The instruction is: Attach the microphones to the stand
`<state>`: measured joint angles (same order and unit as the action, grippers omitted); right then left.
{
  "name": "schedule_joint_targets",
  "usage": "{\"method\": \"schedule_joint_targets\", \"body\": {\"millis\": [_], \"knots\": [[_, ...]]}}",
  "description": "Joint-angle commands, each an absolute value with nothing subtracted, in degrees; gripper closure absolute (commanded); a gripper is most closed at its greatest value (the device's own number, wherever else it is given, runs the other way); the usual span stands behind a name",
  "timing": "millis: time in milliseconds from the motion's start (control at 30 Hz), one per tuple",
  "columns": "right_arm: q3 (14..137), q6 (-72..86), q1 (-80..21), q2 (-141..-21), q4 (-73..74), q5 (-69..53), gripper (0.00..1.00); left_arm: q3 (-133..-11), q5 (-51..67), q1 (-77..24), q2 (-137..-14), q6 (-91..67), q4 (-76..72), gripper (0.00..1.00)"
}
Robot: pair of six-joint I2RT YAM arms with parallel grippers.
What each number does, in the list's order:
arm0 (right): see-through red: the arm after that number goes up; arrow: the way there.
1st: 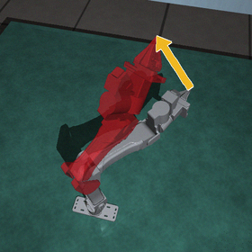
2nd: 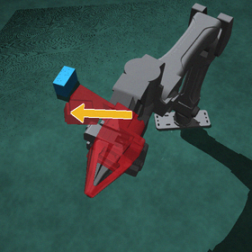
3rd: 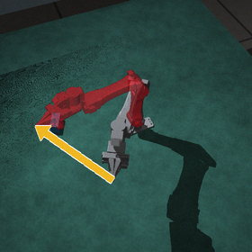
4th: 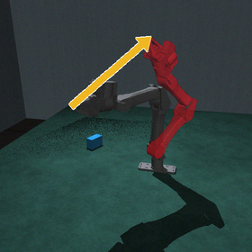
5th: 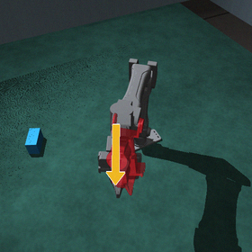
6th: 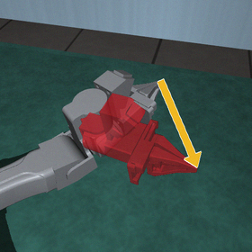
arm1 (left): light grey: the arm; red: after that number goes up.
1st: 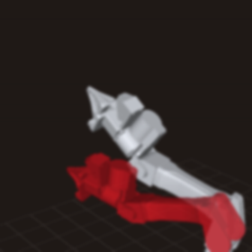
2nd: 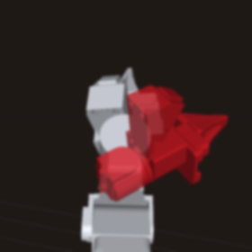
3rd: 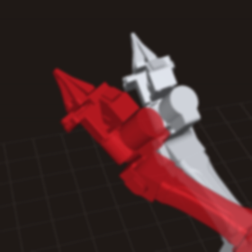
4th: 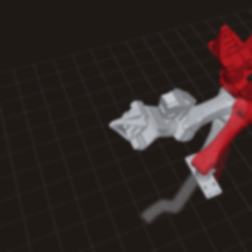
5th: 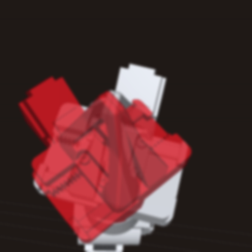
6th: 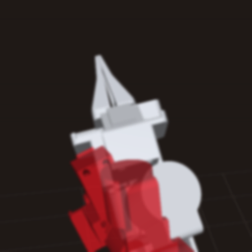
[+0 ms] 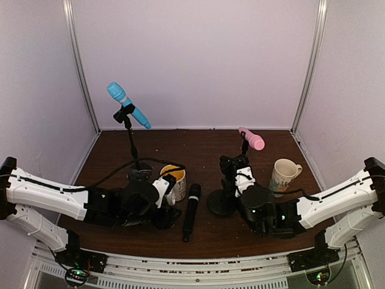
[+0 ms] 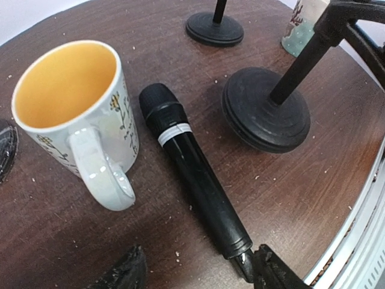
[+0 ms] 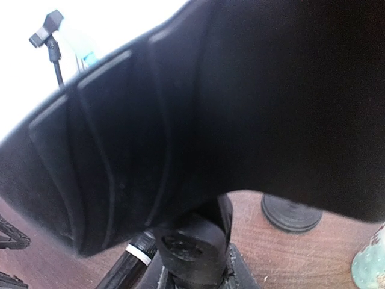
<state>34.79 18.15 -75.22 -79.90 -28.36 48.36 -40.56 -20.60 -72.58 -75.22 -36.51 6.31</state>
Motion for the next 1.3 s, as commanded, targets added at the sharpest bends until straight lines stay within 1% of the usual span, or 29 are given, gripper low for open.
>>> {"method": "schedule_joint_targets", "body": {"millis": [0, 100, 233, 267, 300, 400, 433, 467, 533, 667, 733, 867, 1067, 1133, 1267], "knots": [[37.34, 22.39, -74.11, -83.14, -27.52, 46.13, 1.0, -41.44, -18.88, -72.51, -78.26, -39.09, 4.71, 0.38], [38.27, 23.15, -74.1, -84.8, -26.65, 45.11, 1.0, -43.06, -17.53, -72.51, -81.25, -39.34, 4.82, 0.38], [38.34, 24.87, -73.98, -87.1, -26.73, 45.13, 0.97, -45.52, -15.78, -72.51, -85.38, -39.44, 4.24, 0.38], [38.25, 25.1, -74.0, -87.57, -26.96, 44.87, 0.97, -46.1, -15.67, -72.51, -86.36, -39.56, 4.1, 0.38], [38.18, 25.24, -73.97, -87.74, -26.99, 44.5, 0.94, -46.73, -15.48, -72.51, -87.39, -39.62, 4.05, 0.38], [37.83, 25.91, -73.95, -87.15, -26.66, 43.4, 0.76, -49.04, -15.0, -72.51, -90.26, -39.57, 4.26, 0.39], [37.63, 26.1, -74.0, -86.53, -26.37, 43.27, 0.68, -50.03, -14.84, -72.51, -91.27, -39.58, 4.67, 0.39], [37.48, 26.22, -73.96, -85.92, -26.05, 43.11, 0.63, -51.02, -14.73, -72.51, -92.37, -39.65, 5.23, 0.39], [36.3, 26.34, -74.04, -83.99, -25.9, 42.78, 0.57, -53.15, -14.58, -72.47, -94.75, -39.88, 6.89, 0.39], [33.45, 28.68, -74.36, -79.78, -25.21, 42.5, 0.37, -55.2, -15.17, -72.0, -97.54, -41.2, 10.68, 0.4], [32.88, 29.95, -75.11, -78.17, -23.34, 42.3, 0.33, -55.47, -14.25, -71.69, -98.57, -41.92, 10.7, 0.41], [32.2, 33.99, -77.95, -76.08, -19.35, 43.42, 0.29, -57.52, -12.39, -70.94, -102.34, -41.88, 11.67, 0.46], [31.53, 37.61, -84.62, -73.64, -14.98, 49.09, 0.28, -59.8, -11.58, -70.27, -106.32, -41.53, 11.2, 0.56], [31.74, 37.29, -86.18, -72.74, -14.13, 50.55, 0.28, -60.15, -11.39, -70.02, -106.75, -41.8, 11.69, 0.64], [32.46, 36.92, -88.78, -70.84, -12.32, 52.51, 0.28, -59.45, -10.11, -69.87, -105.75, -42.56, 12.43, 0.87]]}}
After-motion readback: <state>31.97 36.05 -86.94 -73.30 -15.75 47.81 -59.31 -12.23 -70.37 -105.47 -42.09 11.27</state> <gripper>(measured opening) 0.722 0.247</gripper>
